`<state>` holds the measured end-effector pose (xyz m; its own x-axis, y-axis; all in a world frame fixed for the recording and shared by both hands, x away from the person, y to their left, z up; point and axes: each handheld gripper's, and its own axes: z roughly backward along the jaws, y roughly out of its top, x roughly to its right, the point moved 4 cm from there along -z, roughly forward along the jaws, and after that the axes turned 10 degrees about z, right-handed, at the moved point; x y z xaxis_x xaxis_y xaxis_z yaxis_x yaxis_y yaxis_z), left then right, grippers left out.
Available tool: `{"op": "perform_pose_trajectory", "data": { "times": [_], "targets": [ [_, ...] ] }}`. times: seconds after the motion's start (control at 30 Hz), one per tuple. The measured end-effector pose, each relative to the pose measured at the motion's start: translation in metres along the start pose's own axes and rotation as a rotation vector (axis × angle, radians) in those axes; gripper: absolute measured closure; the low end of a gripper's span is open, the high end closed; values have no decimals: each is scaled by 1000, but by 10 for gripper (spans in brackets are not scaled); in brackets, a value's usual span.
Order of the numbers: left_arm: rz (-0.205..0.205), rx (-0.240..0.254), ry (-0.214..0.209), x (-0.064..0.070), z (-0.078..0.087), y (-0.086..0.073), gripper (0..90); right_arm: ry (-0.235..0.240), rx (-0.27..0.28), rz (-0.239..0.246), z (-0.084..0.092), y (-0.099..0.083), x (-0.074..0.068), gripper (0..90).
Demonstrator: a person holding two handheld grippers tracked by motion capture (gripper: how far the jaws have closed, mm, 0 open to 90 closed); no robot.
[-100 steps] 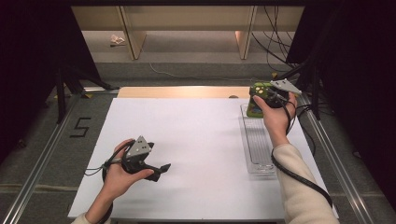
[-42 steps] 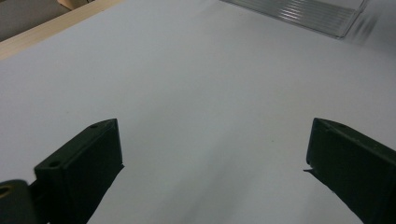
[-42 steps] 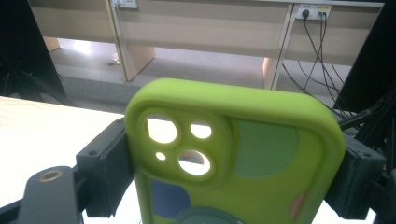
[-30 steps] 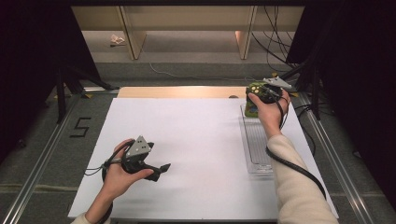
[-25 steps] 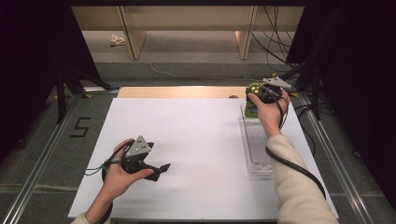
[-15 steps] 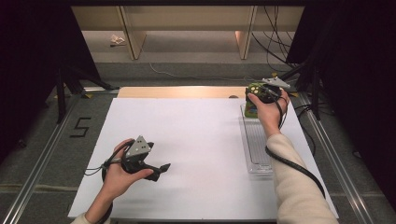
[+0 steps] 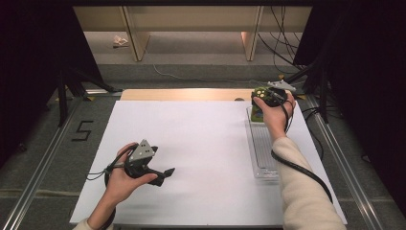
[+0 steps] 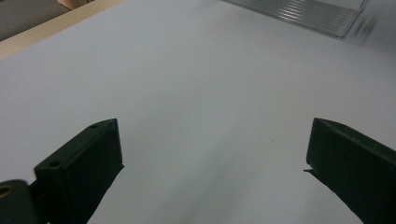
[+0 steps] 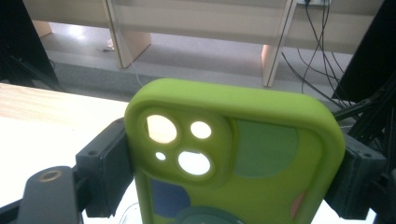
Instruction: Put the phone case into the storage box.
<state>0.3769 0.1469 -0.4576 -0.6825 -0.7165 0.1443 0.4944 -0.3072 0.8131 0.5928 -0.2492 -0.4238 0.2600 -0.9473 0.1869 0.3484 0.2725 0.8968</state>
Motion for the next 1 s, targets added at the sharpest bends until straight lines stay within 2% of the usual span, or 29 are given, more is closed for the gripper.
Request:
{"op": "perform_pose_trajectory", "data": {
  "times": [0.57,1.0],
  "targets": [
    [-1,0,-1,0,0,0,34,6,-24,14,-7,-9,-3,172],
    [-5,-8,-3,1,-1,-1,34,4,-22,13,-9,-10,-1,159]
  ]
}}
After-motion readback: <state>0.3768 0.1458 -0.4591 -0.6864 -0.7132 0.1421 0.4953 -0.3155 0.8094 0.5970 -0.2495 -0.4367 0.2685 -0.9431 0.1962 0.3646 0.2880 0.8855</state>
